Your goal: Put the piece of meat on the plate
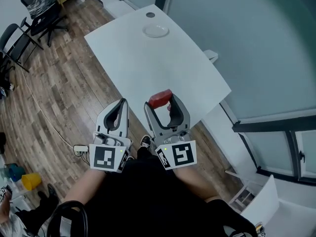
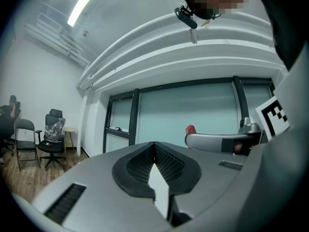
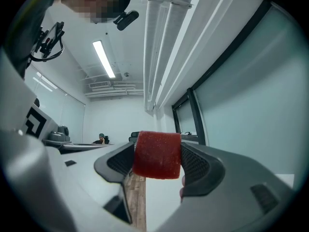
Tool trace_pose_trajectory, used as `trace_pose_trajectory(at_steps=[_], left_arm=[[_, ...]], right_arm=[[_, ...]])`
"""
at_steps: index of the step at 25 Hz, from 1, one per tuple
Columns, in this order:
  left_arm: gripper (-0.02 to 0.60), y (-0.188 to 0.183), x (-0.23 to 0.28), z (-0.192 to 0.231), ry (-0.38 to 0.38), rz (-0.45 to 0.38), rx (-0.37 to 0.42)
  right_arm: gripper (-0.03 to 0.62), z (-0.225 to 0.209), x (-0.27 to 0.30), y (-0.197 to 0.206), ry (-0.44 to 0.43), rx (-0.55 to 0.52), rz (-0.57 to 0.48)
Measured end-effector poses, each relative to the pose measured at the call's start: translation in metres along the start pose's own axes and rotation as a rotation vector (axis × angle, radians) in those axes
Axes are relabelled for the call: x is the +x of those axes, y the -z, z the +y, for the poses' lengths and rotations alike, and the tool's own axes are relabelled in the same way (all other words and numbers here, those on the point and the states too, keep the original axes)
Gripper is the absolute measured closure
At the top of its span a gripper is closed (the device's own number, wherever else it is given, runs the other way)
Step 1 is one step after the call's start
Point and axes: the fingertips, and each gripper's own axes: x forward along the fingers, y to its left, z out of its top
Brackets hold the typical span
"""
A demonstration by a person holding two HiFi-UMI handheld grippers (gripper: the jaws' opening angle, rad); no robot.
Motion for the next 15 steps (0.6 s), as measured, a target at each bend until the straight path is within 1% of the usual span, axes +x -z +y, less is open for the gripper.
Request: trace_pose_trajectory(at_steps=[3, 8, 11, 15], left_arm=[[0.581, -0.004, 0.017, -0.001, -0.005, -0.012, 0.012], [0.581, -0.009, 0.036, -0.006, -0.029, -0.001, 0.024], [0.583, -0.010, 0.041, -0.006, -0.039, -0.009, 0.032], [0.583, -0.006, 0.041, -0.005, -0.039, 0.011, 0.027]], right_arm=[[0.296, -0.012, 0.012, -0.003, -0.013, 0.003, -0.008], [0.295, -0.029, 0.024, -0.008, -0.039, 0.006, -0.021], [0.296, -0.036, 0.025, -0.008, -0.039, 0.011, -0.019], [0.295, -0.036, 0.026, -0.005, -0.031, 0.017, -0.013]])
